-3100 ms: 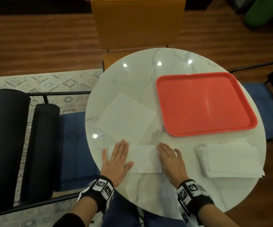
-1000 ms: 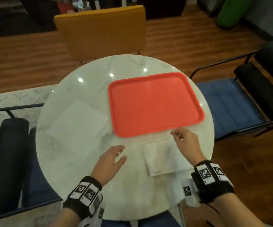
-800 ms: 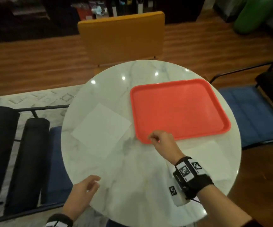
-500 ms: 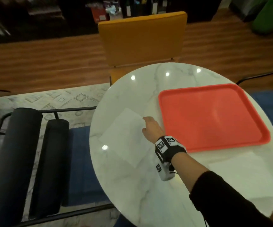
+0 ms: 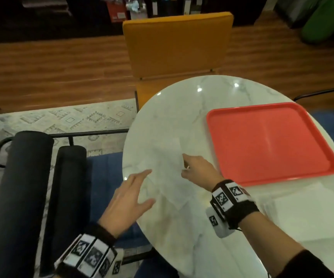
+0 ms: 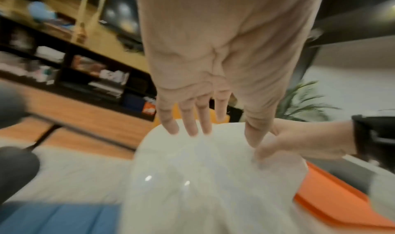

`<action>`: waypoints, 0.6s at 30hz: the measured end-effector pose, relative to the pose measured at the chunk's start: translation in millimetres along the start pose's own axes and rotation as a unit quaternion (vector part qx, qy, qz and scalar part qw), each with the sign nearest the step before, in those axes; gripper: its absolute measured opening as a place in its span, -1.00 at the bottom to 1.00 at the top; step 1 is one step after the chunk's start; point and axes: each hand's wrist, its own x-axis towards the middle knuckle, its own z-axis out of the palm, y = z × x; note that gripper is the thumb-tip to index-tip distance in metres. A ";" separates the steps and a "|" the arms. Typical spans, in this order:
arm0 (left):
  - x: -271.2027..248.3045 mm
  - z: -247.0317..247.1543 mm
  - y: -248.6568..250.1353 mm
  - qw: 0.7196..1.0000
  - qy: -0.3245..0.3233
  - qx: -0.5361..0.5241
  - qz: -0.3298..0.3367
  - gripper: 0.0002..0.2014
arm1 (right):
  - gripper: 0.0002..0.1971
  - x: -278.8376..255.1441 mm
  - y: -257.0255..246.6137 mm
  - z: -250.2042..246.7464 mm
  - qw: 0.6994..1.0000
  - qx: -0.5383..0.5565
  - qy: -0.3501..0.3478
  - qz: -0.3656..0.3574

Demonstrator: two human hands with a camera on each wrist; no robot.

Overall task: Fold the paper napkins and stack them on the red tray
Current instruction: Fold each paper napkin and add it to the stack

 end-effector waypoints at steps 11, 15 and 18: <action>53.3 -31.0 62.8 0.956 -0.263 -0.089 0.097 -0.70 | -0.89 -102.6 5.3 -53.3 0.927 0.373 0.003 0.026; 60.4 -29.8 50.0 0.922 -0.314 -0.224 0.036 -0.77 | -0.88 -87.2 26.4 -46.6 0.931 0.355 0.010 0.082; 75.7 -10.0 28.5 0.939 -0.267 -0.216 -0.004 -0.90 | -0.89 -61.0 42.6 -32.4 0.957 0.268 0.009 0.109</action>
